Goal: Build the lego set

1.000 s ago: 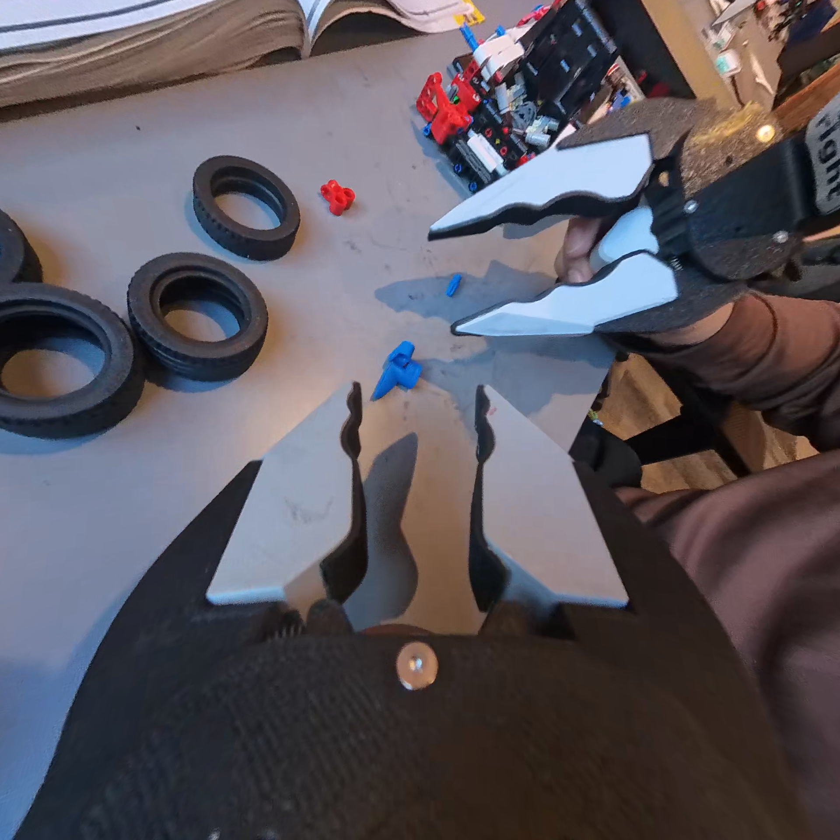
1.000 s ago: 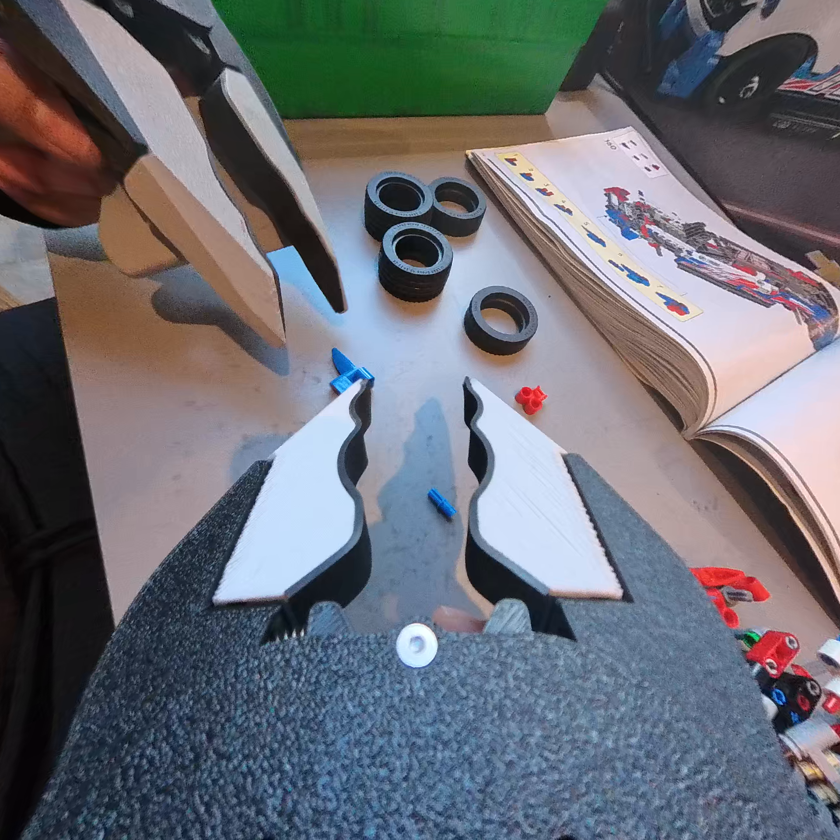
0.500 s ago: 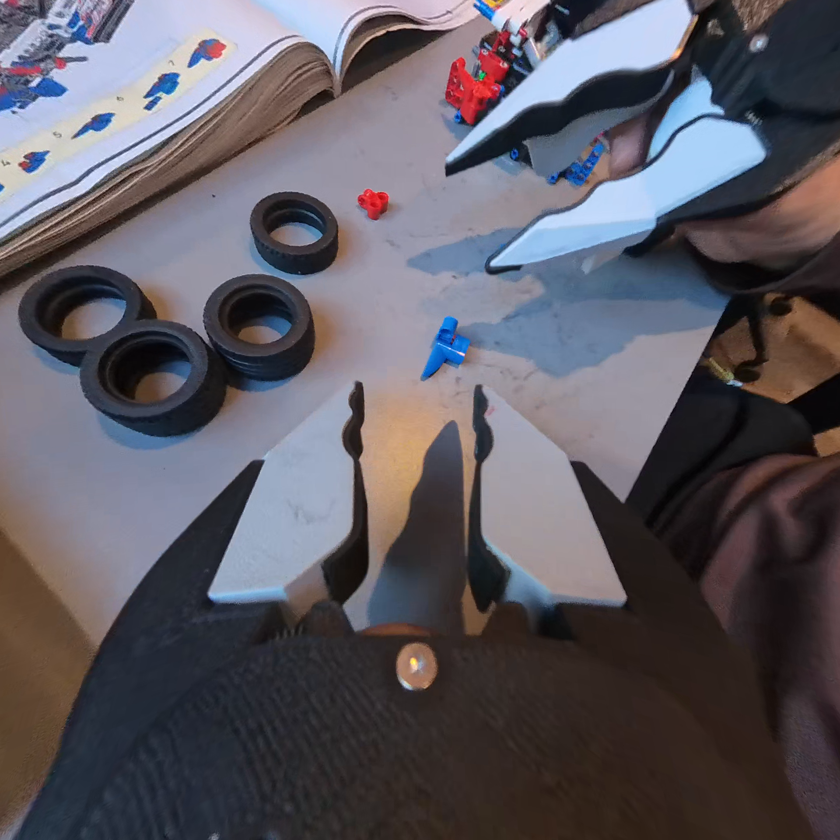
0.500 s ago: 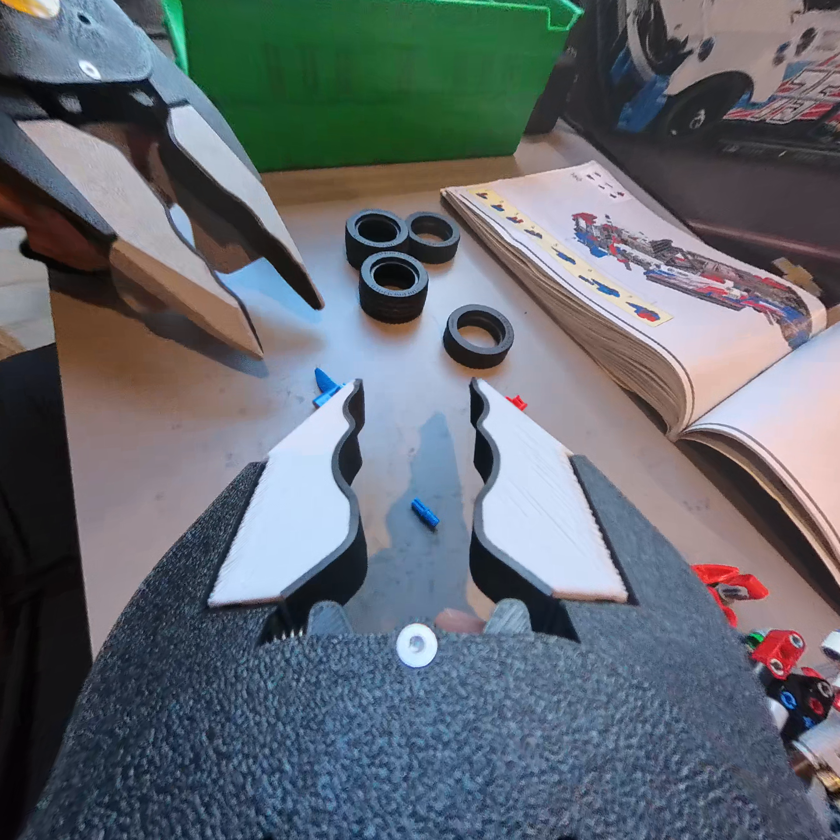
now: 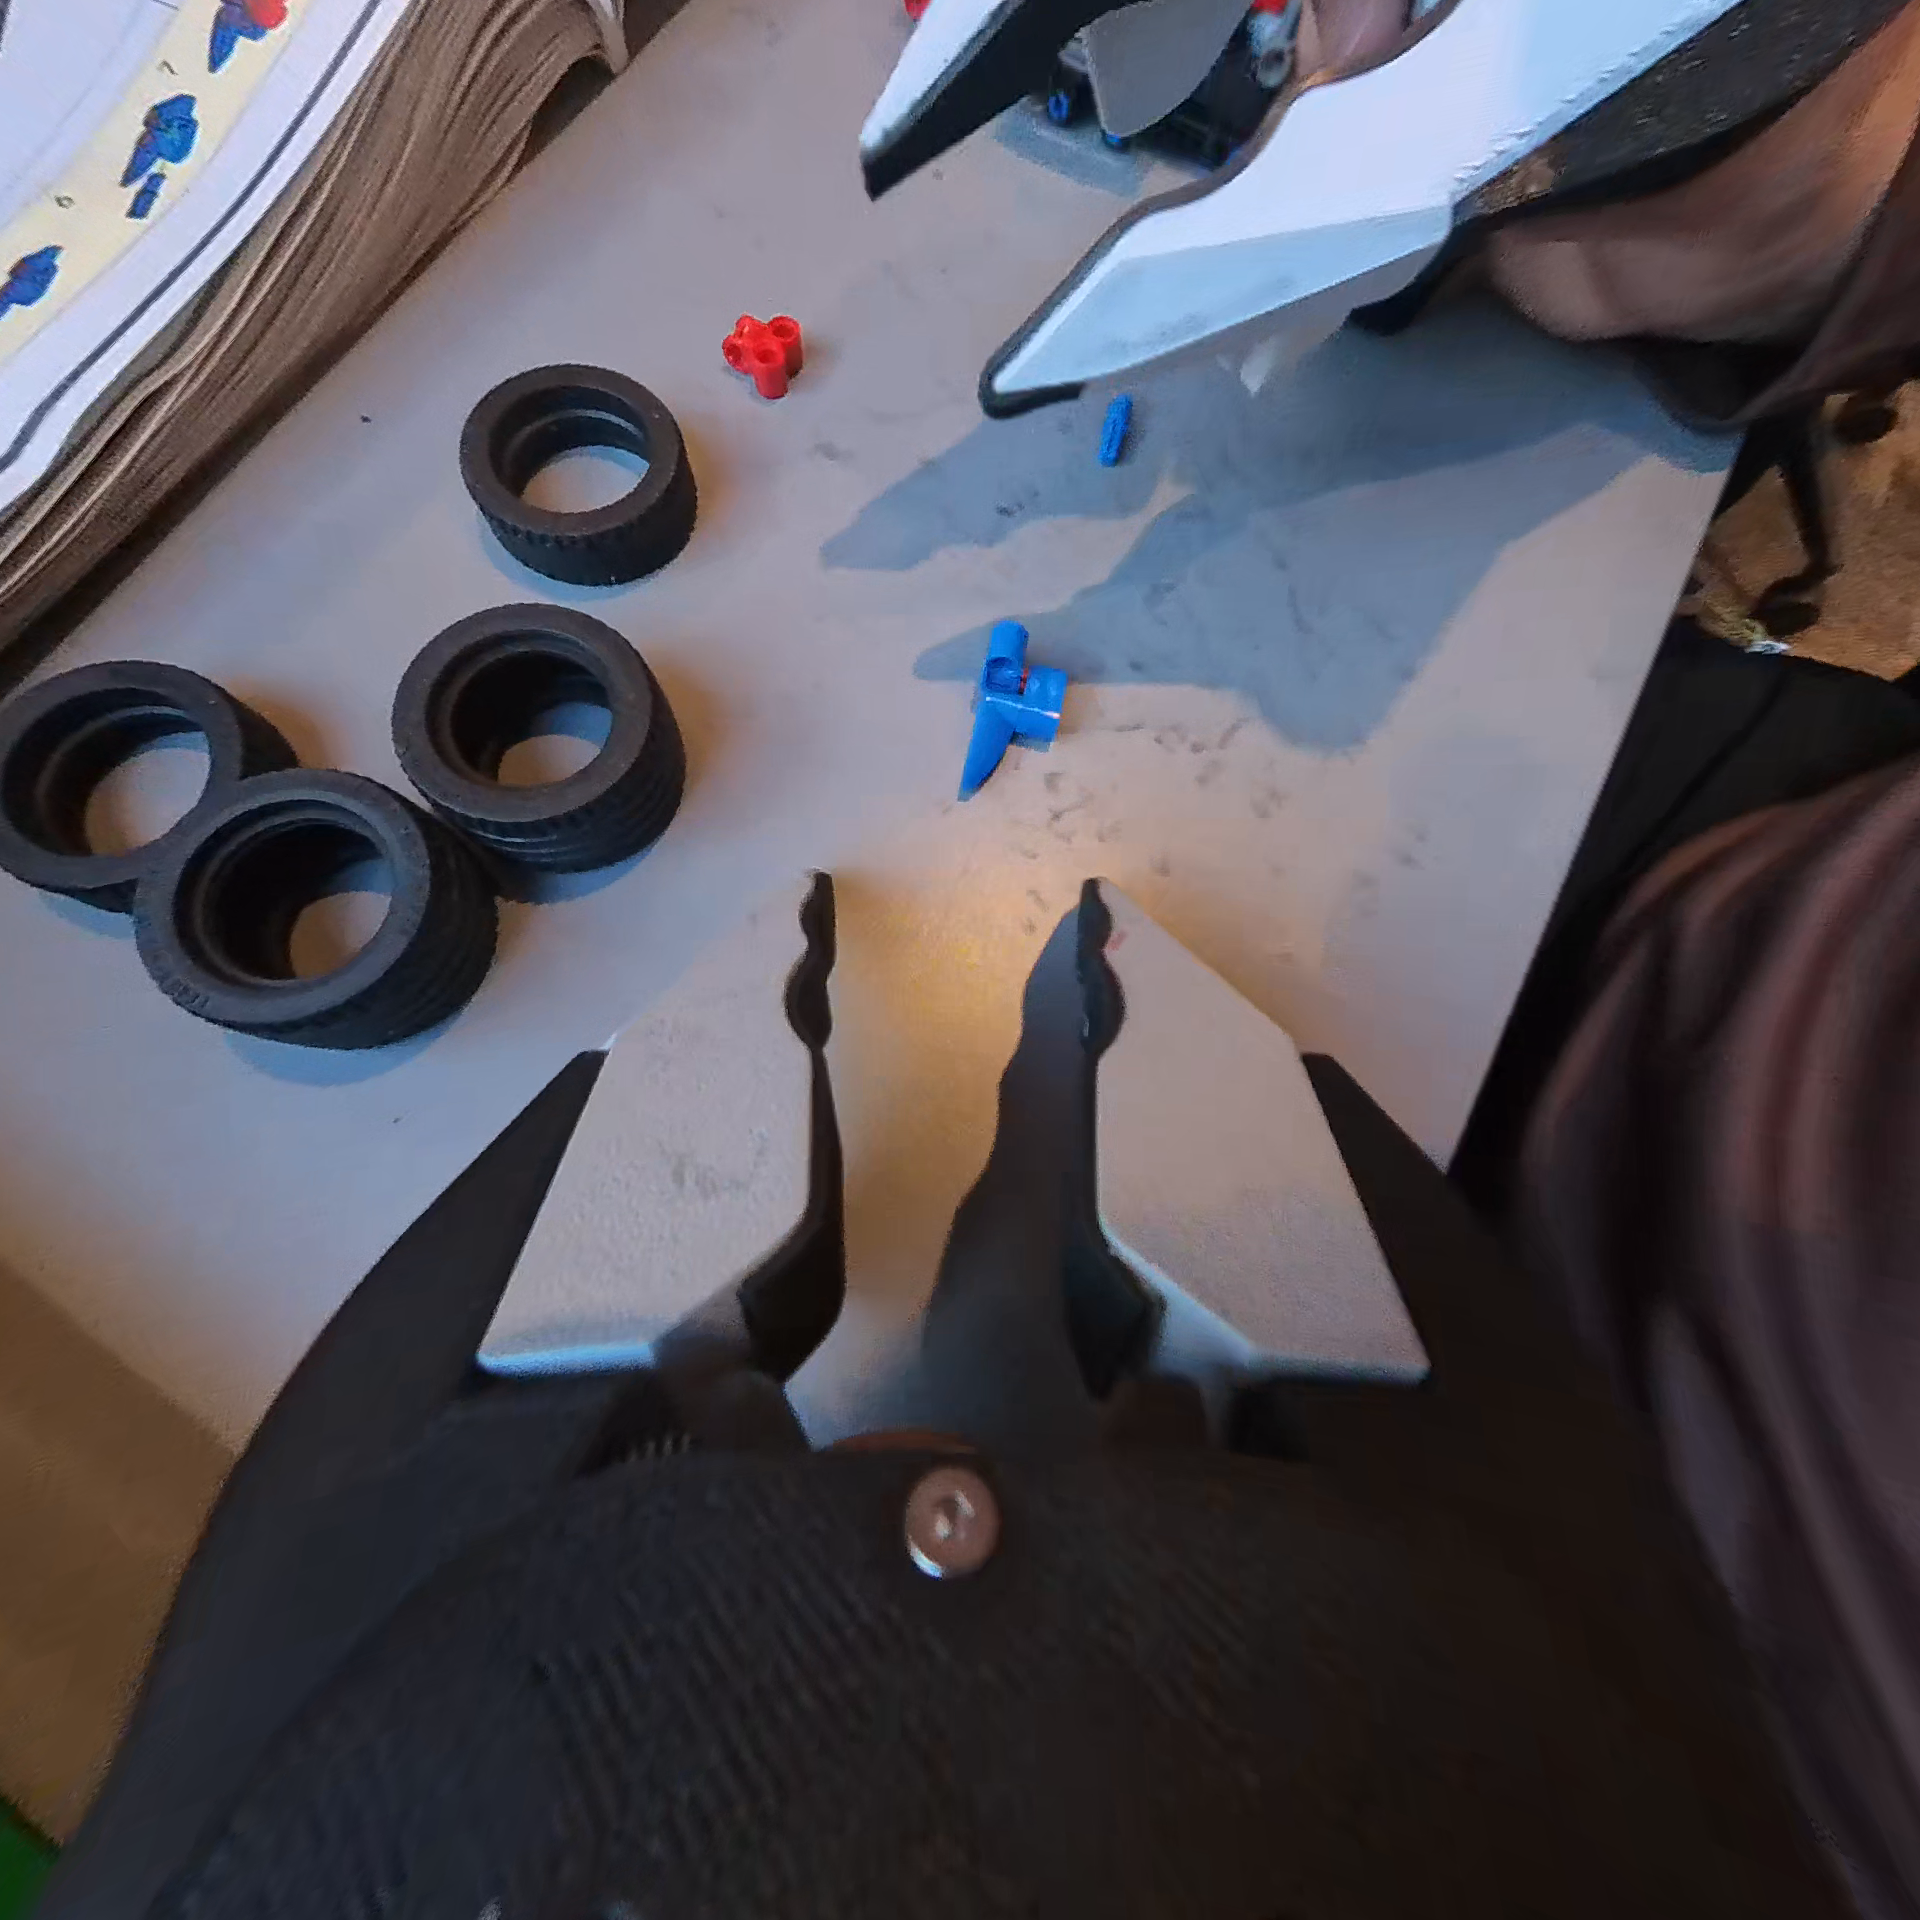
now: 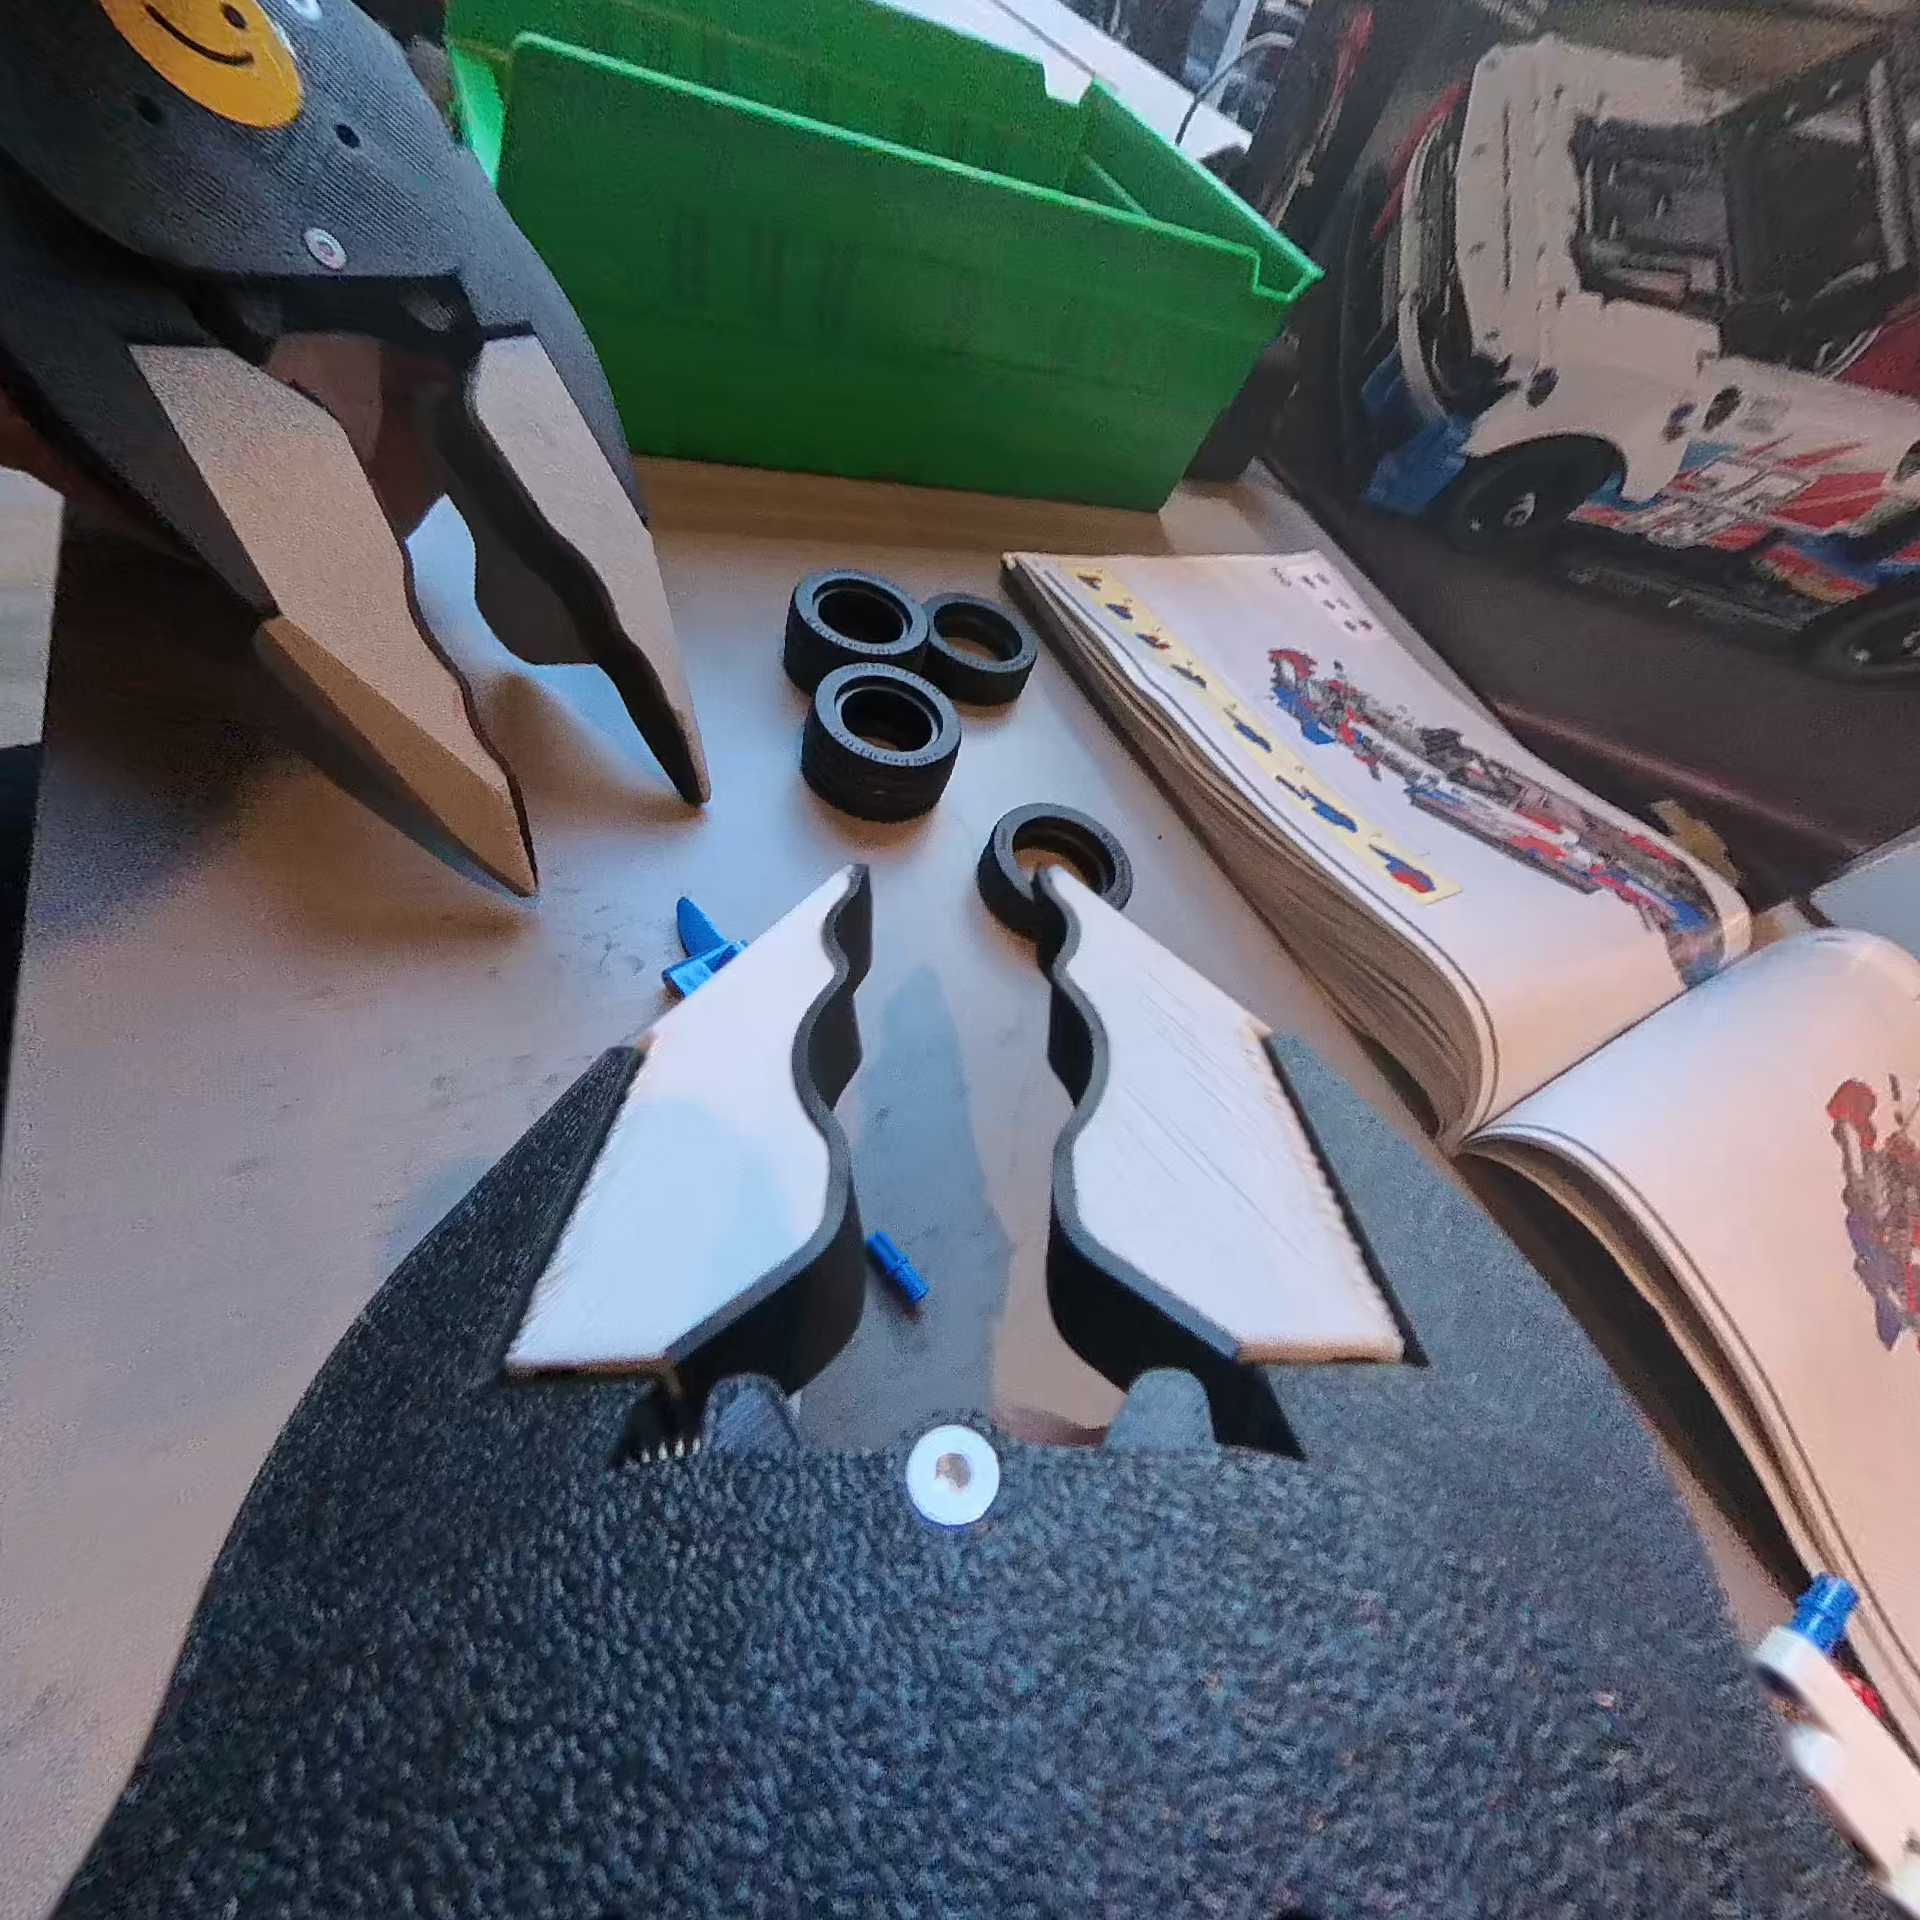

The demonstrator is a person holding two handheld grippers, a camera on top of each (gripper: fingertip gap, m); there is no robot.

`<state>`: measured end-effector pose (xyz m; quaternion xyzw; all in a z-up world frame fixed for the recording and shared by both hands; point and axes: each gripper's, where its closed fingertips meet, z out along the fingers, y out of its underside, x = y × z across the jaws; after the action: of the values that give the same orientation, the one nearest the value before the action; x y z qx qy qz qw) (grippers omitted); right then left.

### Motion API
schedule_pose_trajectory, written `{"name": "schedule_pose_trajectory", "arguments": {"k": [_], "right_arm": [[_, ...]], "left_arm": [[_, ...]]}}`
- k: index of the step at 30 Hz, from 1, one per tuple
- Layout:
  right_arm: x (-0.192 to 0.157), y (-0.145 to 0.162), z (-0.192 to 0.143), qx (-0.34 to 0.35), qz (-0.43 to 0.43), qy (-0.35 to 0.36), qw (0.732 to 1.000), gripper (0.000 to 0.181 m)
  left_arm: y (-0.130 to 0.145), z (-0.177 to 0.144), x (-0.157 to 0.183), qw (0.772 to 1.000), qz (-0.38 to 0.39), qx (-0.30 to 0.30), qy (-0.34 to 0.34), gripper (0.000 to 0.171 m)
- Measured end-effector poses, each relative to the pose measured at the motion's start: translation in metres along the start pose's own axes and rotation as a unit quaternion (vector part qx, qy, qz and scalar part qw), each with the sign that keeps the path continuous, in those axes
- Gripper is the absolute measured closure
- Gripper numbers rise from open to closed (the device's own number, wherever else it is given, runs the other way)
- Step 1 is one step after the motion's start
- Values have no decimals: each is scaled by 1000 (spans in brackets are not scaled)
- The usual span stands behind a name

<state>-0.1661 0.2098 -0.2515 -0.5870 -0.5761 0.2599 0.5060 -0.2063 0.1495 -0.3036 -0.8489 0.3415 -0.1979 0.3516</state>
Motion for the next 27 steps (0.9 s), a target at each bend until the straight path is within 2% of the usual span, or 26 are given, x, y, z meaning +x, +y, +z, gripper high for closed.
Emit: {"name": "schedule_pose_trajectory", "arguments": {"k": [4,9,18,27], "right_arm": [[5,-5,-4,28,-24,4,999,158],[0,-3,-4,21,-29,-11,999,157],[-2,-2,-17,34,-27,-11,999,157],[-5,-2,-28,47,-20,-29,998,155]], "left_arm": [[-2,2,-1,1000,3,1,7,131],[-7,10,-2,1000,28,-7,-9,137],[-16,20,3,999,41,-8,25,136],[-19,25,0,998,54,-10,18,158]]}}
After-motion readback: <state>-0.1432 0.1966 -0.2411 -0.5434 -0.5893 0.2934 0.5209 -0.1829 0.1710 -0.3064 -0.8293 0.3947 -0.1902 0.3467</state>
